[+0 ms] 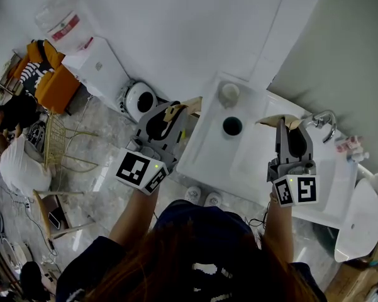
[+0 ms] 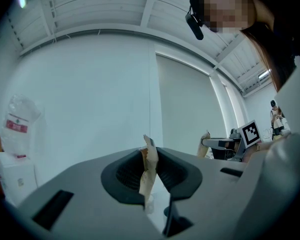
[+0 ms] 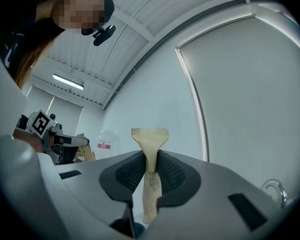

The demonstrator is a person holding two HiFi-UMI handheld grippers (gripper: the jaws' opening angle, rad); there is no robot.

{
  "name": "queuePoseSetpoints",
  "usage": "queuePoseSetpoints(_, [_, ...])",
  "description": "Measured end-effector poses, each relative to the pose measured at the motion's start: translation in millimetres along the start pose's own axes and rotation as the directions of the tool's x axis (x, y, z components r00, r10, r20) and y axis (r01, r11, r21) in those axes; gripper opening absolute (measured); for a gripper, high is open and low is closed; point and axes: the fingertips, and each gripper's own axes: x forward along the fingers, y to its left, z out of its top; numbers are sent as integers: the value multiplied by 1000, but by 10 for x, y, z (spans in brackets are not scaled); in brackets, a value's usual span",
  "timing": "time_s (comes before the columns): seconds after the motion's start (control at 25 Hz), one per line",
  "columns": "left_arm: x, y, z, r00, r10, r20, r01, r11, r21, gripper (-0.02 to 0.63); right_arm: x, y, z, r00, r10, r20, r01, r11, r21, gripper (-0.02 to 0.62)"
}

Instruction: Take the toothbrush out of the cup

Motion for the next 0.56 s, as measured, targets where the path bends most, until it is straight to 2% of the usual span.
queuePoseSetpoints(0.56, [-119, -66, 16, 1000, 4, -5, -4, 1000, 0, 74, -55, 64, 21, 1000, -24, -1, 24, 1000, -10, 83])
